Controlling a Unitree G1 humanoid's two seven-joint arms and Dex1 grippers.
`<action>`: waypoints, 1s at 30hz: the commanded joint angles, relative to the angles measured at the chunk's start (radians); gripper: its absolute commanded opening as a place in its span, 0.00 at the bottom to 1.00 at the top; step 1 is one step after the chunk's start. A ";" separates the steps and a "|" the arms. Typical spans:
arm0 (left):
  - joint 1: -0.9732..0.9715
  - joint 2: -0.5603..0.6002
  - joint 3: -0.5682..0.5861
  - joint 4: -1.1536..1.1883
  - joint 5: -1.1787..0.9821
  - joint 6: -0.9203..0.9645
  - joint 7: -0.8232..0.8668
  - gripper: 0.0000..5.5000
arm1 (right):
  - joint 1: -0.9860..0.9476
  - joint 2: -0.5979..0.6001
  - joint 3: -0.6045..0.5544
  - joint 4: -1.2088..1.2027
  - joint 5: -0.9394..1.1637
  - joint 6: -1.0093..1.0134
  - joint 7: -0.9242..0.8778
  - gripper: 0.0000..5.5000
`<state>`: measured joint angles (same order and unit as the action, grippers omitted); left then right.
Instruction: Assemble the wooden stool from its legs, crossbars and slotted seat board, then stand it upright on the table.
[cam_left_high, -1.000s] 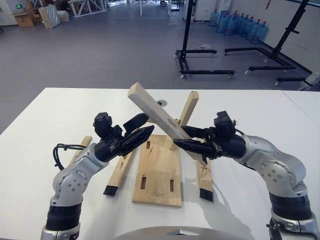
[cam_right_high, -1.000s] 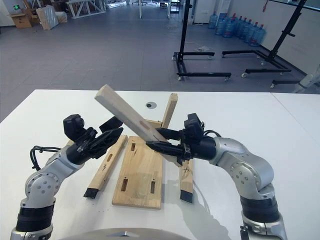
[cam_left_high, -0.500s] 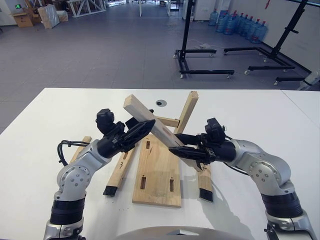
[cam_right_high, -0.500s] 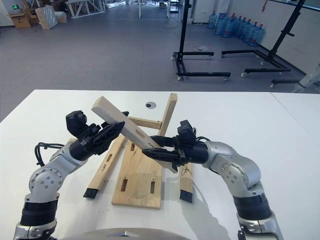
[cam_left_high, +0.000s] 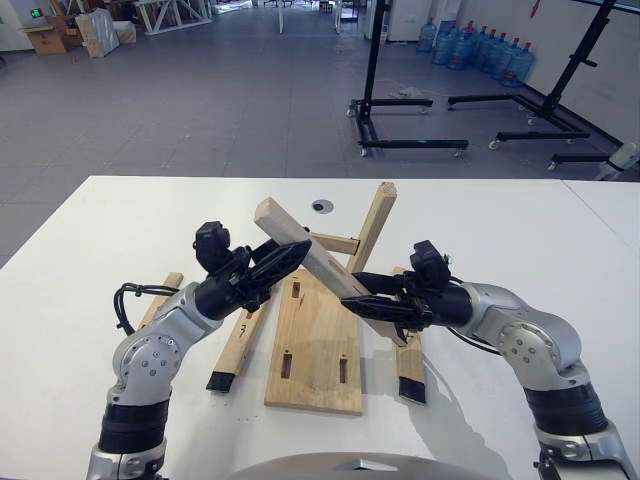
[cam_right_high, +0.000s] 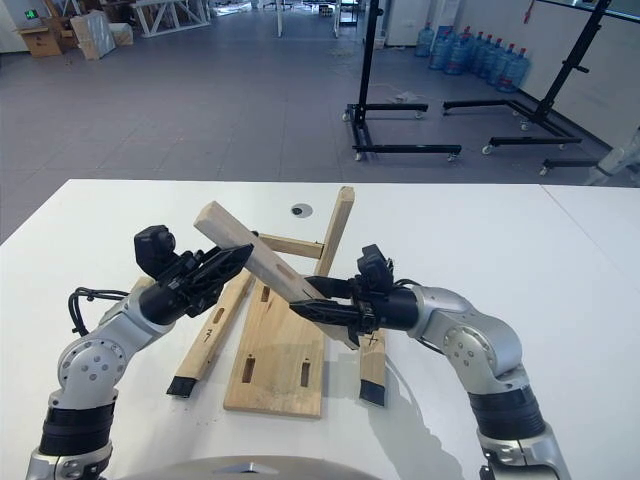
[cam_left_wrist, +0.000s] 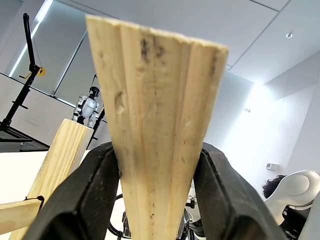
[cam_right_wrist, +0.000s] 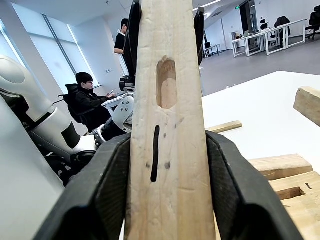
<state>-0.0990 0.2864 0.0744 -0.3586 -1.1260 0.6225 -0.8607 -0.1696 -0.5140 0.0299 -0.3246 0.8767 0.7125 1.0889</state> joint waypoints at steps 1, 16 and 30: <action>-0.002 -0.003 0.013 -0.008 -0.003 -0.011 0.001 0.38 | -0.002 -0.021 0.009 0.019 -0.022 -0.001 0.007 0.37; -0.026 0.148 0.079 0.151 0.179 -0.075 -0.108 0.38 | 0.007 -0.089 -0.026 0.015 -0.076 -0.009 -0.022 0.73; -0.424 0.293 -0.015 0.703 0.475 -0.204 -0.466 0.38 | -0.224 -0.138 -0.164 -0.021 0.009 -0.022 -0.031 0.78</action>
<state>-0.4897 0.5152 0.0559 0.3204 -0.6904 0.4283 -1.2873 -0.3573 -0.6312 -0.1161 -0.3288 0.8661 0.6897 1.0518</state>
